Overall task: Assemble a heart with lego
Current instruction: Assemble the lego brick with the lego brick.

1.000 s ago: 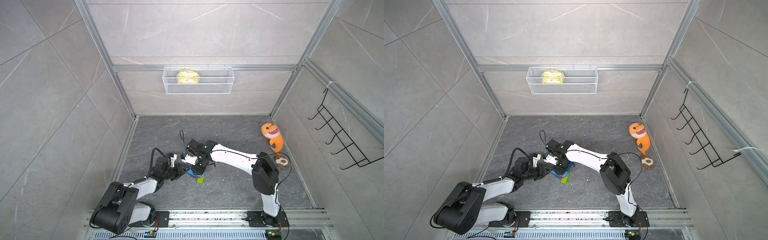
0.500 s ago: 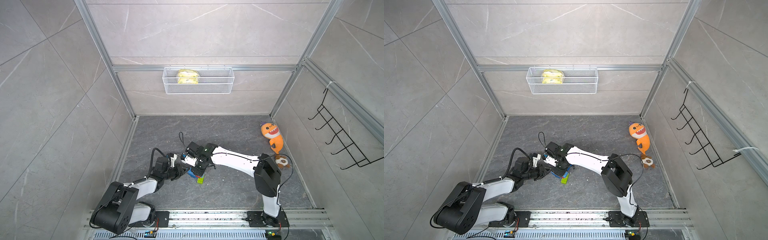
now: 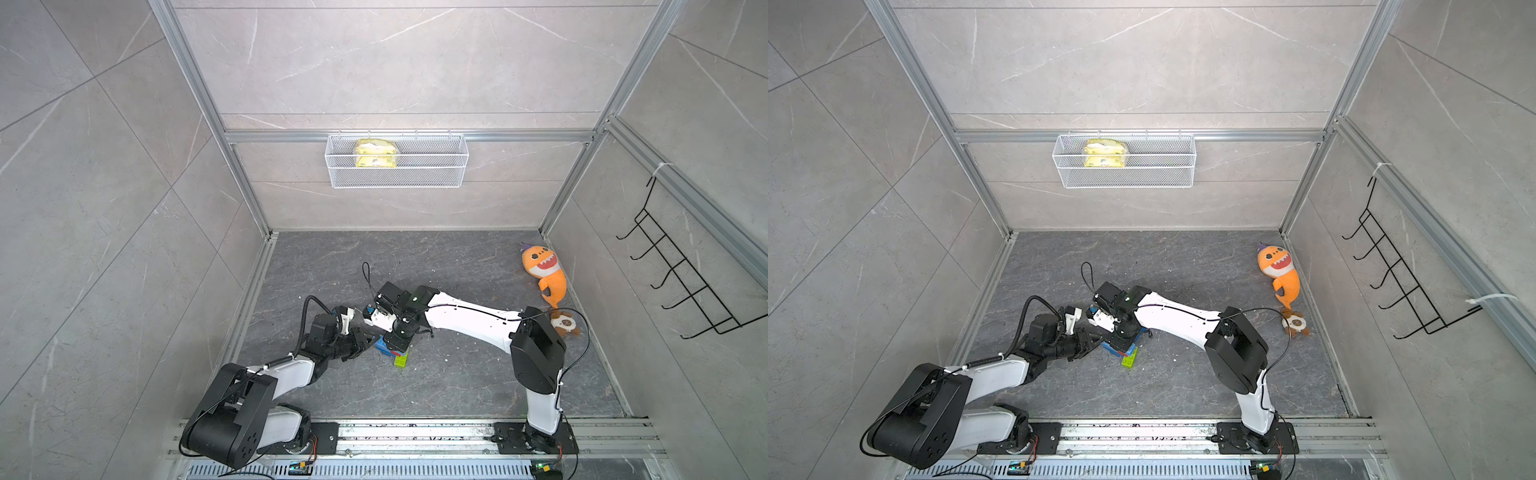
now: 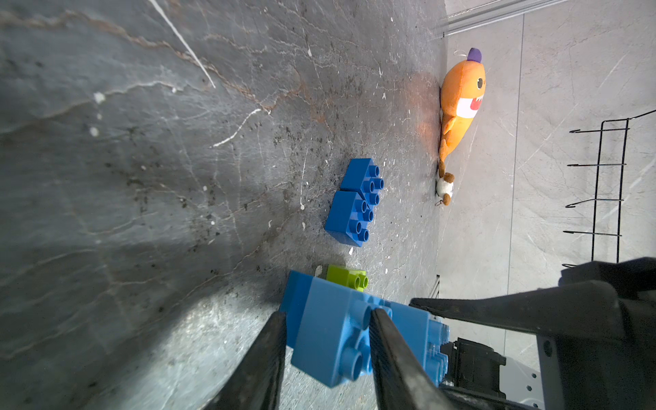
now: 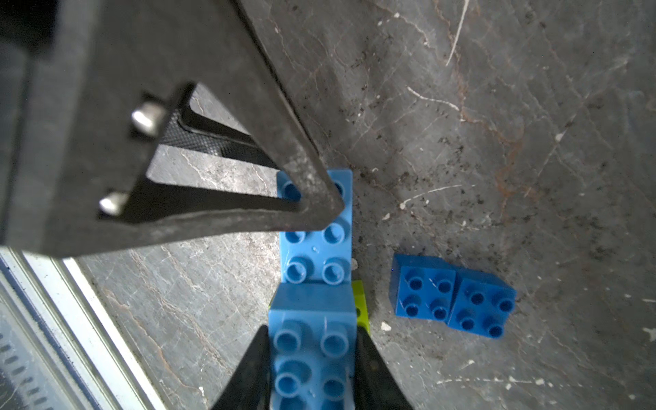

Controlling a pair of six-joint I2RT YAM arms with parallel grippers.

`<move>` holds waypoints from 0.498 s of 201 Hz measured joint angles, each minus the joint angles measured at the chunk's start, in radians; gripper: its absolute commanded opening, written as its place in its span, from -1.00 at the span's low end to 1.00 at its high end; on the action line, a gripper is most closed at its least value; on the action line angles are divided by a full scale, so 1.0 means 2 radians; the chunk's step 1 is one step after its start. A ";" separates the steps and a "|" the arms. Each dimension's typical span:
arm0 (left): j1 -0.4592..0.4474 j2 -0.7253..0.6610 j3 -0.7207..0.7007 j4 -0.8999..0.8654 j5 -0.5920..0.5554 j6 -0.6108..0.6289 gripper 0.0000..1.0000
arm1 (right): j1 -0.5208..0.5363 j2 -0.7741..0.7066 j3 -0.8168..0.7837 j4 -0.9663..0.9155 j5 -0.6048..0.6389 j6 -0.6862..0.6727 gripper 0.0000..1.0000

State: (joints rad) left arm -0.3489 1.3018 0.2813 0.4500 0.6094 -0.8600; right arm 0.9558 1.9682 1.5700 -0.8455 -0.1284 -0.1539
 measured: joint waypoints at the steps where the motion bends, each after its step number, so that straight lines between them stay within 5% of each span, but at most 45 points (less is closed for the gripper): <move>1: 0.000 0.000 0.000 0.000 0.000 0.000 -0.16 | 0.000 0.000 0.000 0.000 0.000 0.000 -0.52; 100: 0.000 -0.017 0.000 -0.012 -0.003 0.001 -0.17 | -0.001 0.003 0.010 -0.018 -0.001 -0.011 -0.52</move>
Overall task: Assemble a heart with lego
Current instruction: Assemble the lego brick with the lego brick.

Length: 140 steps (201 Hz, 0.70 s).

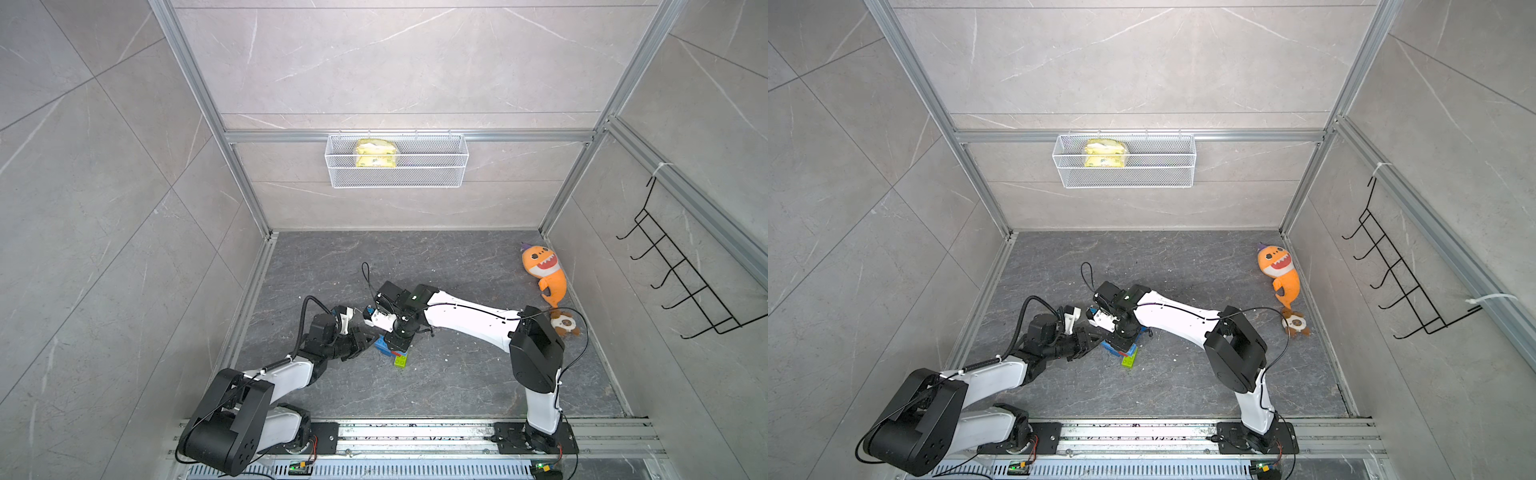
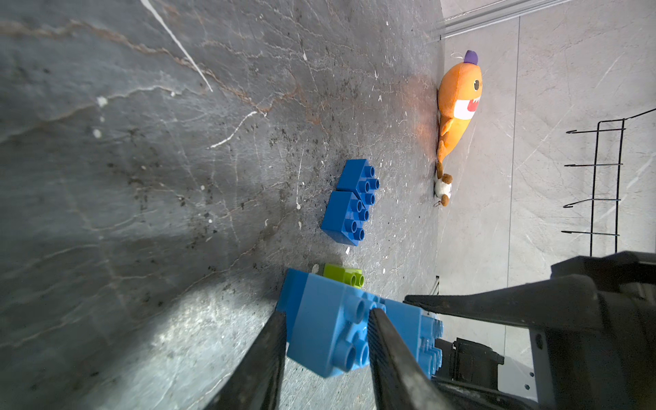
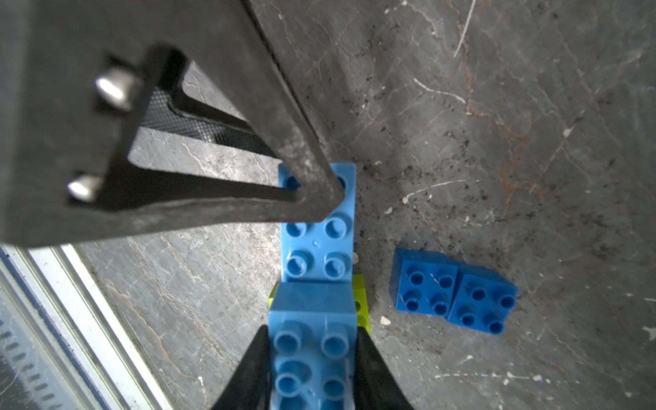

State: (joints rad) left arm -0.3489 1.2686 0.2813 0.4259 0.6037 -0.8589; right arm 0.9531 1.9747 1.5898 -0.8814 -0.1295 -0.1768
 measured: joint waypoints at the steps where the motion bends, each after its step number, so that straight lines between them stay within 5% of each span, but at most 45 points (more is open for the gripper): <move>1: 0.000 0.000 0.000 0.000 0.000 0.000 -0.16 | 0.000 0.000 0.000 0.000 0.000 0.000 -0.52; 140: 0.000 0.000 0.000 -0.002 0.000 0.000 -0.16 | 0.000 0.030 0.044 -0.038 0.001 0.000 -0.52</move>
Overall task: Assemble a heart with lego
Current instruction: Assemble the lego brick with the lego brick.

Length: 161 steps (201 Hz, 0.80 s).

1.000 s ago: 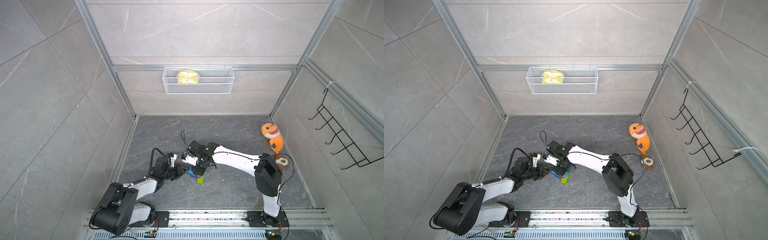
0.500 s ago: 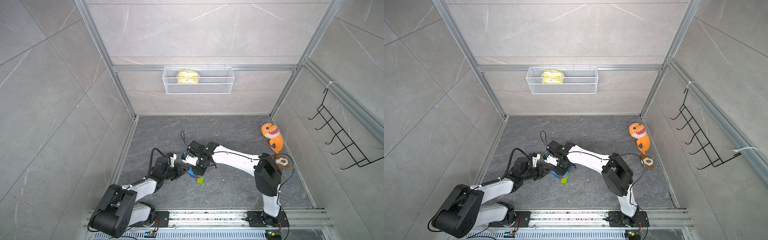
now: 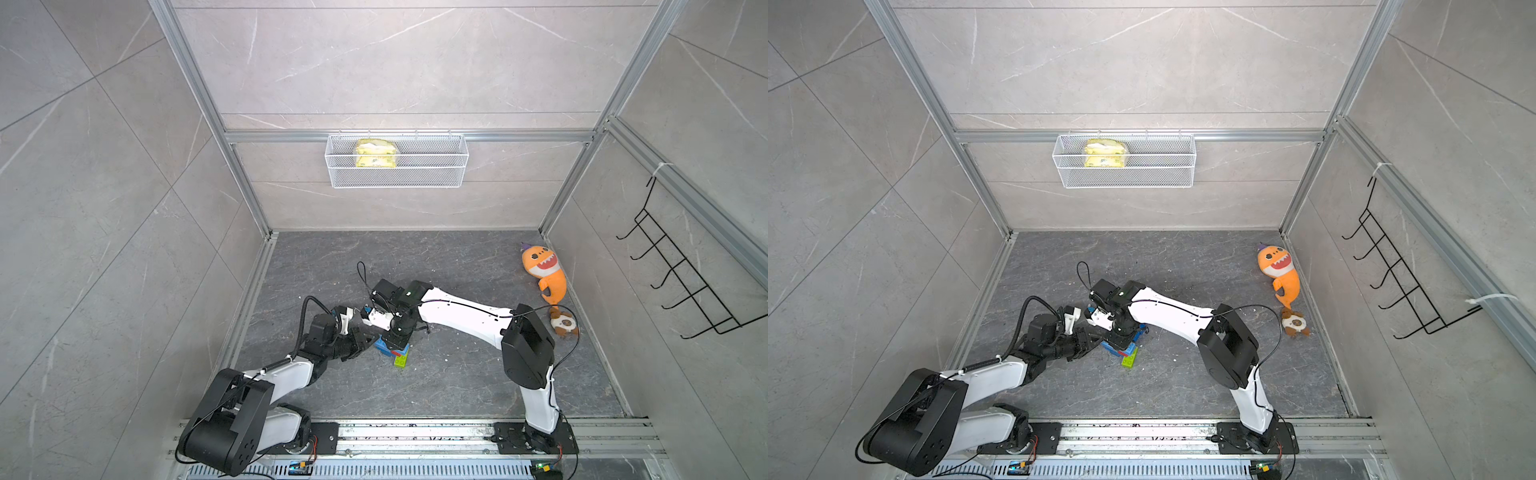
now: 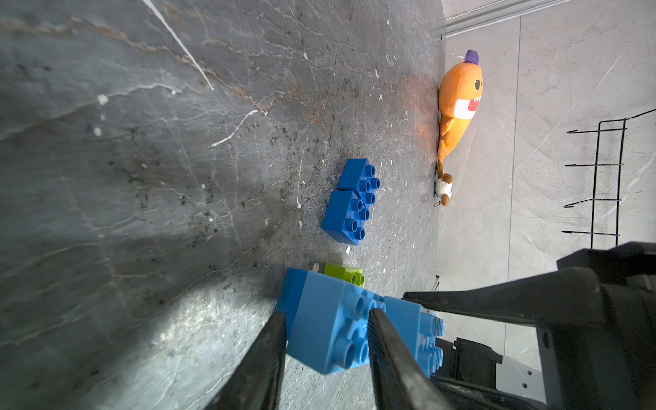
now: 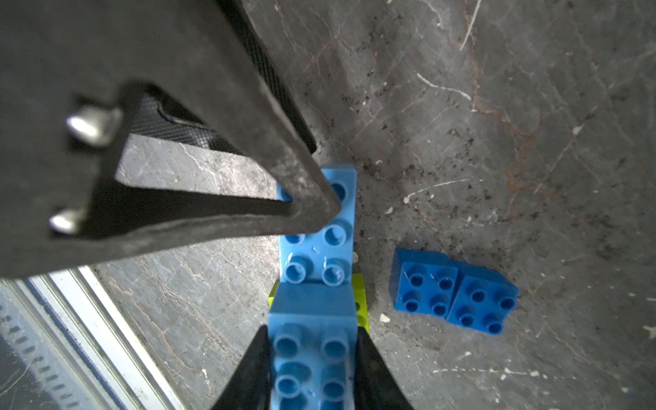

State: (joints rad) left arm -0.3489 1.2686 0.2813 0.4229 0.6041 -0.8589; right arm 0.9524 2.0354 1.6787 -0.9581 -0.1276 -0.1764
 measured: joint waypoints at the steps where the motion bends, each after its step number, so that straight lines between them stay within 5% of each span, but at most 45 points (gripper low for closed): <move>1: 0.000 0.000 0.000 0.000 0.000 0.000 -0.17 | 0.000 0.000 0.000 0.000 0.000 0.000 -0.52; 161: 0.000 0.002 0.000 0.000 0.000 0.000 -0.17 | -0.004 -0.001 -0.007 -0.002 -0.019 -0.004 -0.52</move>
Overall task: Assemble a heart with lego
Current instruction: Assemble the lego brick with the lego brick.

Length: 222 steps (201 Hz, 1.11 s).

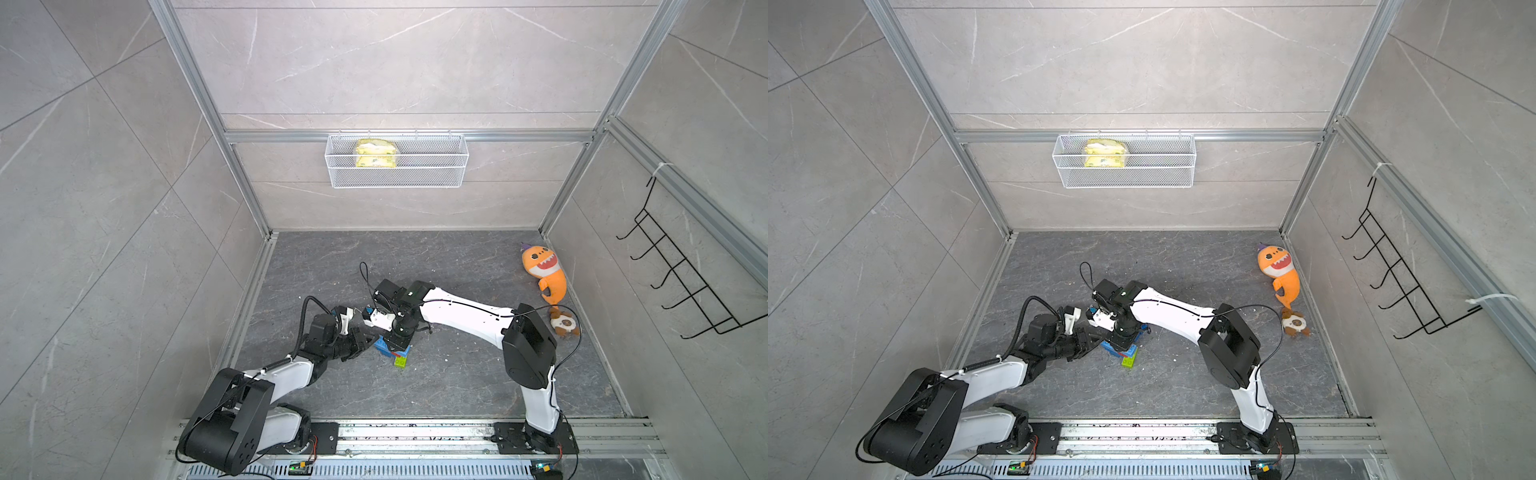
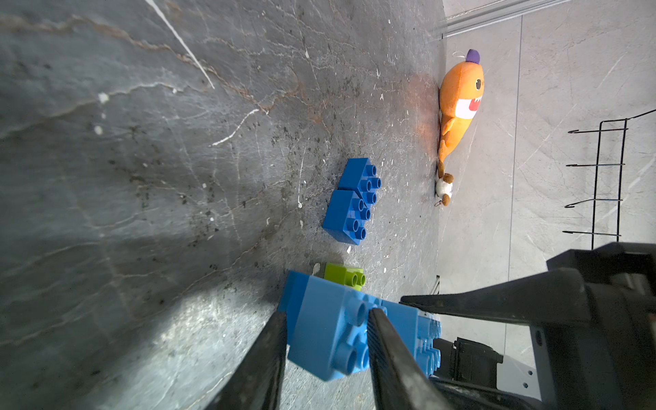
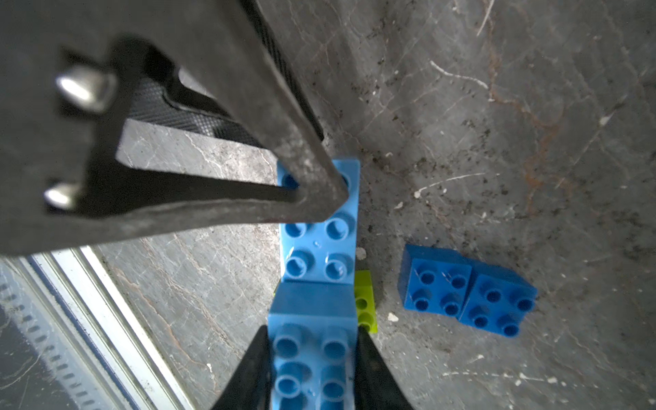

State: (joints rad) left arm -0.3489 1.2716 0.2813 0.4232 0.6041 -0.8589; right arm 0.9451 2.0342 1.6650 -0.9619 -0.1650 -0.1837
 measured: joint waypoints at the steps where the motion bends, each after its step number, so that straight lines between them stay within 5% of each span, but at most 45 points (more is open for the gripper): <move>1: 0.000 0.000 0.000 0.000 0.000 0.000 -0.17 | 0.000 0.000 0.000 0.000 0.000 0.000 -0.52; 125: 0.000 0.000 0.000 0.000 0.000 0.000 -0.18 | 0.012 0.040 0.055 -0.055 0.028 0.004 -0.46; 185: 0.000 -0.021 0.000 -0.021 -0.006 0.002 -0.17 | 0.016 0.031 0.029 -0.044 0.034 0.014 0.00; 222: 0.000 -0.025 -0.001 -0.030 -0.013 0.005 -0.16 | 0.018 0.023 0.004 -0.038 0.036 0.023 0.10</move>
State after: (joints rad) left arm -0.3485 1.2224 0.2798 0.3630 0.5781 -0.8486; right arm 0.9806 2.0804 1.6730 -1.0382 -0.0925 -0.1368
